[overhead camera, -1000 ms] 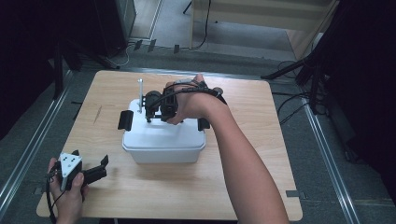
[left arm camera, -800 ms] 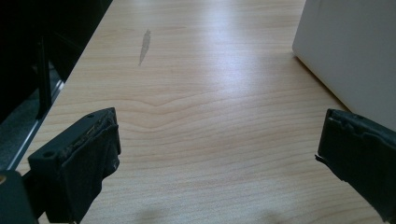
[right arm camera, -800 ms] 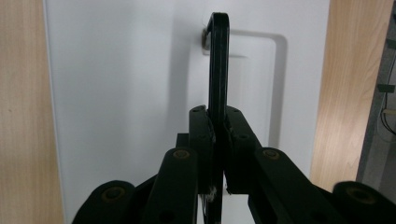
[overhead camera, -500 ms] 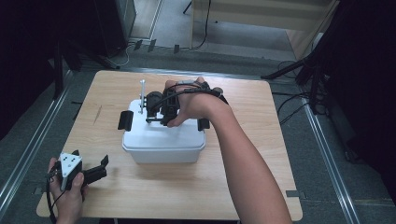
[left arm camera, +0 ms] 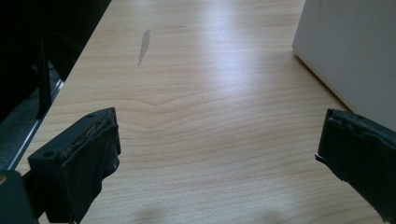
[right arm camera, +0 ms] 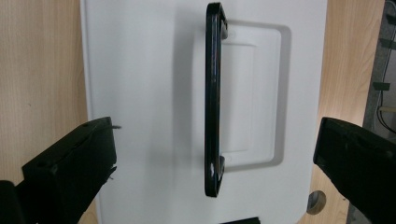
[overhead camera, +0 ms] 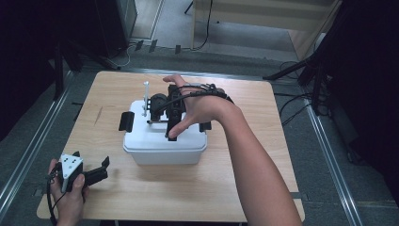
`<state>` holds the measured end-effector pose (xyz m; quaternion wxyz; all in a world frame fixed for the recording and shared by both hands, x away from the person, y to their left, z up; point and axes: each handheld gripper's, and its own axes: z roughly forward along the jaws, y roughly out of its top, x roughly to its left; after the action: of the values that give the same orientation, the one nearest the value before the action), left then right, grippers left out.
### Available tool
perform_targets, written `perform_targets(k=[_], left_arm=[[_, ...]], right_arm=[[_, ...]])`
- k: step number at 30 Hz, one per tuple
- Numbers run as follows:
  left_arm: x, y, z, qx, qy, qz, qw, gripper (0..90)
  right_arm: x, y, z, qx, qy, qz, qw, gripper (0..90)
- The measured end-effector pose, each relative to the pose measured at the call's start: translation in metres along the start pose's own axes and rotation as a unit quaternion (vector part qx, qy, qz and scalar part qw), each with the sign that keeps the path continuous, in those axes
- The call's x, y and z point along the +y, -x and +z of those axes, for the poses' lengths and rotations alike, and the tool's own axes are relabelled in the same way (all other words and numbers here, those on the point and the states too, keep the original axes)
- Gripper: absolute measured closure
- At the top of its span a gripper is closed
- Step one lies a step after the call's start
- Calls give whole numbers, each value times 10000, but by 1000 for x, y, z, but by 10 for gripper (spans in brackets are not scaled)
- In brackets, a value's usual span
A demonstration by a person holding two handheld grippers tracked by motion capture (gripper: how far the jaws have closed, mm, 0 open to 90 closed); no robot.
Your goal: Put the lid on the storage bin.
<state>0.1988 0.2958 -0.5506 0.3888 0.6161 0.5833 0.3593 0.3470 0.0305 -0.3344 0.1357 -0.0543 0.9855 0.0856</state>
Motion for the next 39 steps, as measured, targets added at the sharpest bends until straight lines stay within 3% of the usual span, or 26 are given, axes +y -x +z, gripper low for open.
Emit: perform_targets(k=[14, 17, 22, 39], left_arm=[[0, 0, 0, 8, 1, -4, 10000, 0], [0, 0, 0, 7, 4, -6, 10000, 0], [0, 0, 1, 7, 6, -1, 10000, 0], [0, 0, 1, -13, -7, 14, 10000, 0]], right_arm=[[-22, -3, -7, -24, -87, 181, 9998, 0], [-27, -3, -5, -18, -113, 119, 9999, 0], [-35, -4, -4, 3, -186, 269, 9995, 0], [-59, -8, -5, -2, -163, 347, 9993, 0]])
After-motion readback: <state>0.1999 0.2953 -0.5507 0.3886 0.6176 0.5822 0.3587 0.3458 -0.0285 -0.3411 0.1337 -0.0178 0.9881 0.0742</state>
